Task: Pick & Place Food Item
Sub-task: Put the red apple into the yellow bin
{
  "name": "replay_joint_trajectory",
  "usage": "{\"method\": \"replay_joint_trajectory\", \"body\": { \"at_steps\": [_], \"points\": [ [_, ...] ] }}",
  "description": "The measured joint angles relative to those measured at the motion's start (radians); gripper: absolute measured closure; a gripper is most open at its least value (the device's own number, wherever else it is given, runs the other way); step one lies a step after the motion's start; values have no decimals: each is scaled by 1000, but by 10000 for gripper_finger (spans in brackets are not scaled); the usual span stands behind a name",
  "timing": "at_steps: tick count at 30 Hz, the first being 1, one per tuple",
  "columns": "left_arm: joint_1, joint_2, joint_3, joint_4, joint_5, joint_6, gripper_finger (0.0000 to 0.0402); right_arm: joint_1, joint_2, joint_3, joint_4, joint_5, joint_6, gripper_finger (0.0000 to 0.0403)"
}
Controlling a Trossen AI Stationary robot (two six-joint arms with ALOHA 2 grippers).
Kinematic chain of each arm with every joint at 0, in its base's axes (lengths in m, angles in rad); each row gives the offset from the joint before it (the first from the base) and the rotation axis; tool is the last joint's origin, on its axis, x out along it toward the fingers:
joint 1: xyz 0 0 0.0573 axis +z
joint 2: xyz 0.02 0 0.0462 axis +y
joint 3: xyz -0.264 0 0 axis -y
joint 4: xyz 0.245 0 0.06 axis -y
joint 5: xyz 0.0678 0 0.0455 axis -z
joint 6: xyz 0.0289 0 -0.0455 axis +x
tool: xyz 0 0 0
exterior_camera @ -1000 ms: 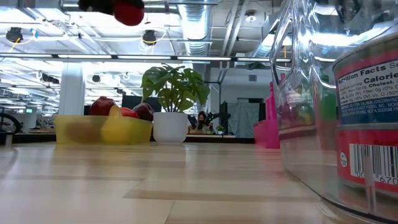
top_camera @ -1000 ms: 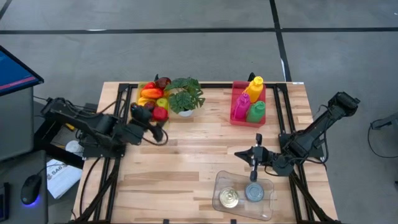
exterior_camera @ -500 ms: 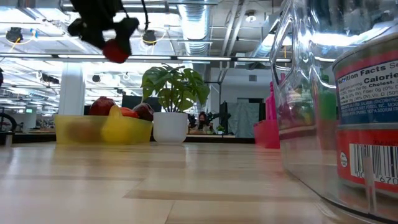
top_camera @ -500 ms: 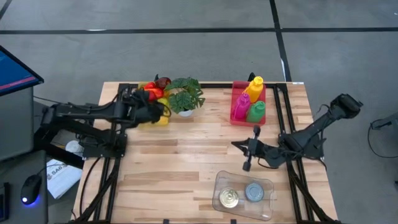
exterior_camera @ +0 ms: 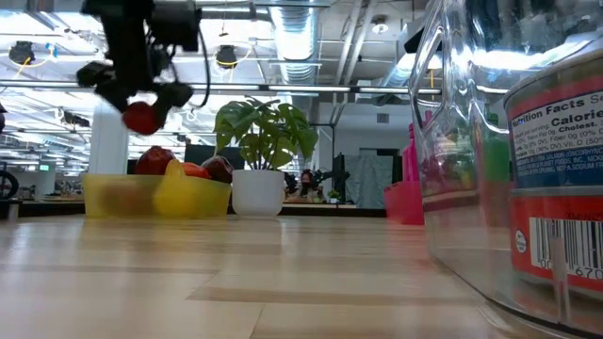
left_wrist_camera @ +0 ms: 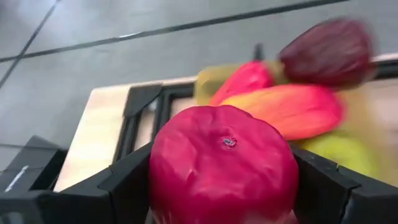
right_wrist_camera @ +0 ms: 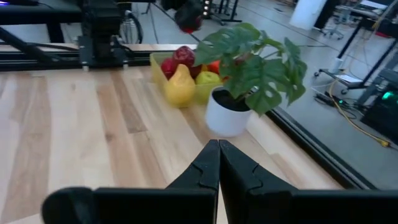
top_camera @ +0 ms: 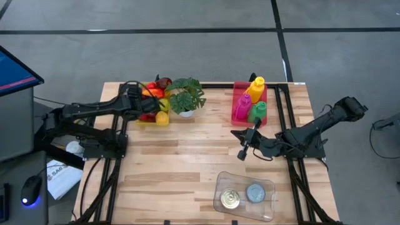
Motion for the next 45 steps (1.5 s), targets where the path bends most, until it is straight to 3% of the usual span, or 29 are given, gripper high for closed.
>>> {"method": "replay_joint_trajectory", "body": {
  "at_steps": [8,24,37,45],
  "points": [
    [10,-37,-181,31,89,-125,110,-12,0,0,0,-1,-75,403],
    [-17,-118,-345,296,122,-138,110,-14,0,0,0,-1,-78,403],
    [-17,-118,-371,422,146,-140,109,-14,0,0,0,-2,-78,403],
    [-16,-116,-373,439,183,-142,65,-14,0,0,0,-3,-78,403]
  ]
}}
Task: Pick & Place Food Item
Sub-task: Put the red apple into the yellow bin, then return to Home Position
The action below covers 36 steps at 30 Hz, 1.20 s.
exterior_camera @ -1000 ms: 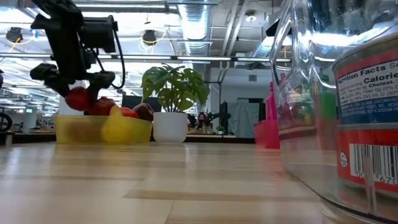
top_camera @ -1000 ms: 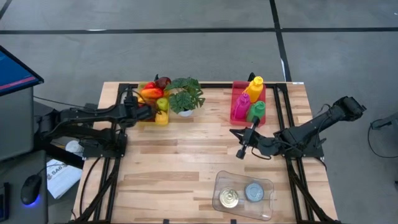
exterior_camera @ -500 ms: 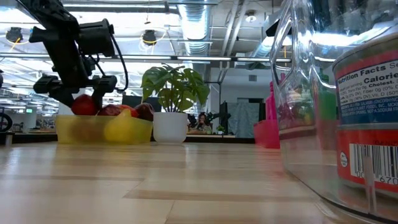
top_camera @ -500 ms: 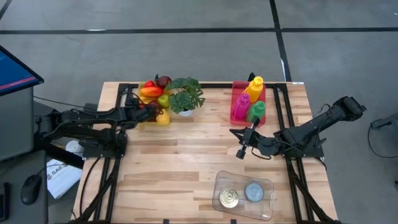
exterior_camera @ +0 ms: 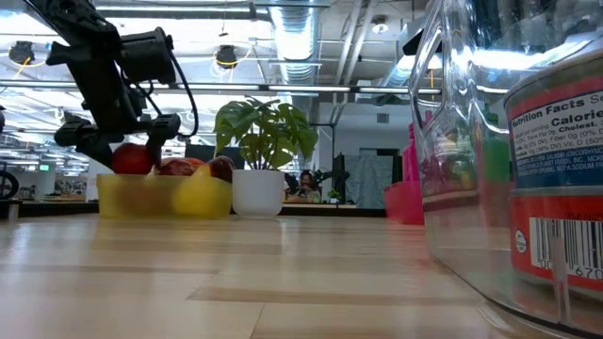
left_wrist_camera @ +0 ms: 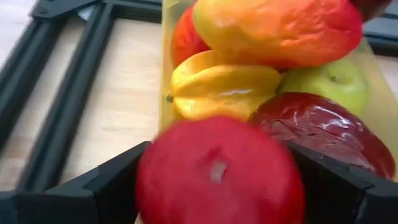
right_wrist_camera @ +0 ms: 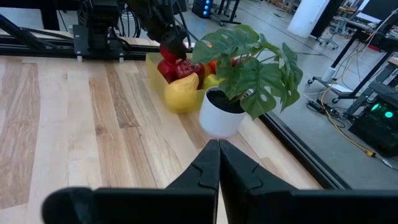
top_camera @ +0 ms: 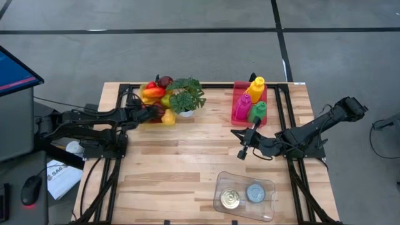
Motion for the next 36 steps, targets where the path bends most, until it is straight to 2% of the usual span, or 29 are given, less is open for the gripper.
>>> {"method": "replay_joint_trajectory", "body": {
  "at_steps": [5,21,26,34,36],
  "points": [
    [0,0,0,50,-1,1,51,0,0,0,0,0,0,403],
    [0,-3,0,51,-16,17,56,0,0,0,-1,0,0,403],
    [0,-53,2,50,-17,82,56,0,0,0,-4,0,-2,403],
    [-9,-201,2,51,-18,123,56,0,0,0,-9,0,-2,403],
    [-10,-234,2,49,-10,173,56,0,0,0,-8,0,-2,403]
  ]
}}
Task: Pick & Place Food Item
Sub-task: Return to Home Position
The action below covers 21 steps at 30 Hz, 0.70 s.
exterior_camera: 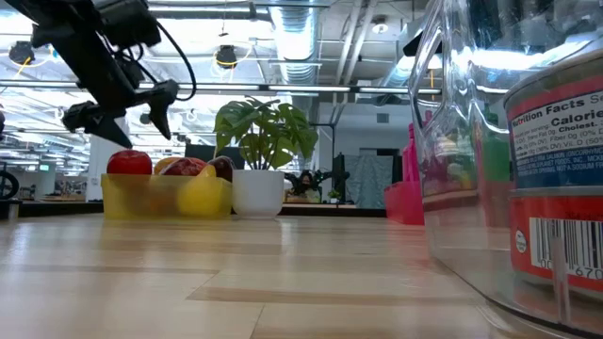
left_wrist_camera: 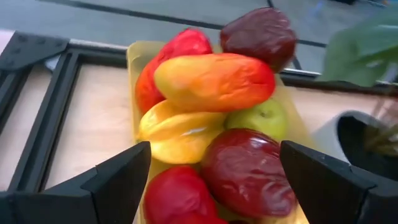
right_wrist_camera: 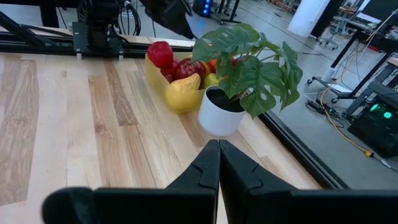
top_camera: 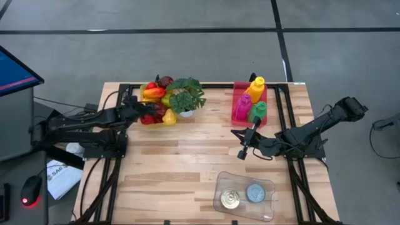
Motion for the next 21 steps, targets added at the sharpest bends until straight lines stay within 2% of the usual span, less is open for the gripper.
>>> {"method": "replay_joint_trajectory", "body": {
  "at_steps": [4,8,17,21],
  "points": [
    [-5,-50,0,12,49,91,56,0,0,0,0,0,0,403],
    [-75,-67,0,117,109,240,56,0,0,0,0,0,0,403],
    [-406,-50,0,558,116,673,56,0,0,0,0,0,0,403],
    [-538,-50,0,681,176,829,56,1,0,0,0,0,0,403]
  ]
}}
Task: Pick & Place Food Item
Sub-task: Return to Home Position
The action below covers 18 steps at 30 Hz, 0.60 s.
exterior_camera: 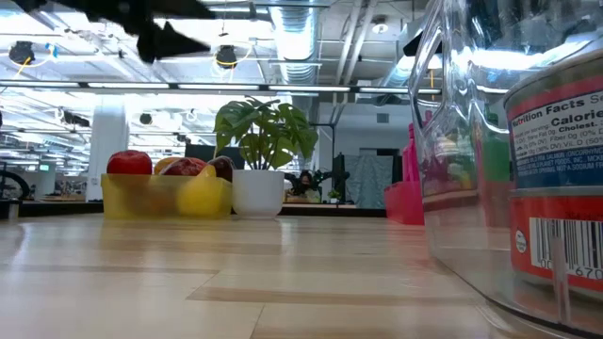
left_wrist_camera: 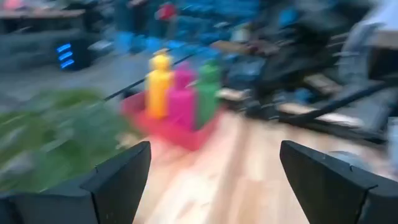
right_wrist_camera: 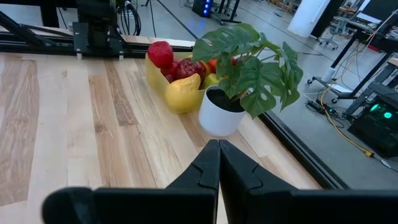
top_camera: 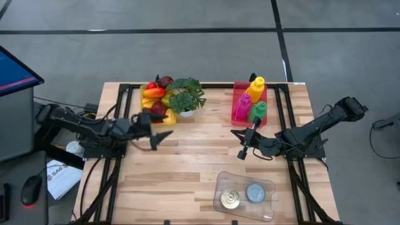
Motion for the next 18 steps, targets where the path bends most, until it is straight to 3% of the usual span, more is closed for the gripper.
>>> {"method": "replay_joint_trajectory", "body": {
  "at_steps": [4,13,18],
  "points": [
    [-62,1,-17,118,34,91,56,0,0,0,0,0,-12,403],
    [-61,14,-24,114,34,167,56,0,0,0,0,0,-40,403],
    [-28,18,-23,116,56,323,56,0,0,0,0,0,-42,403]
  ]
}}
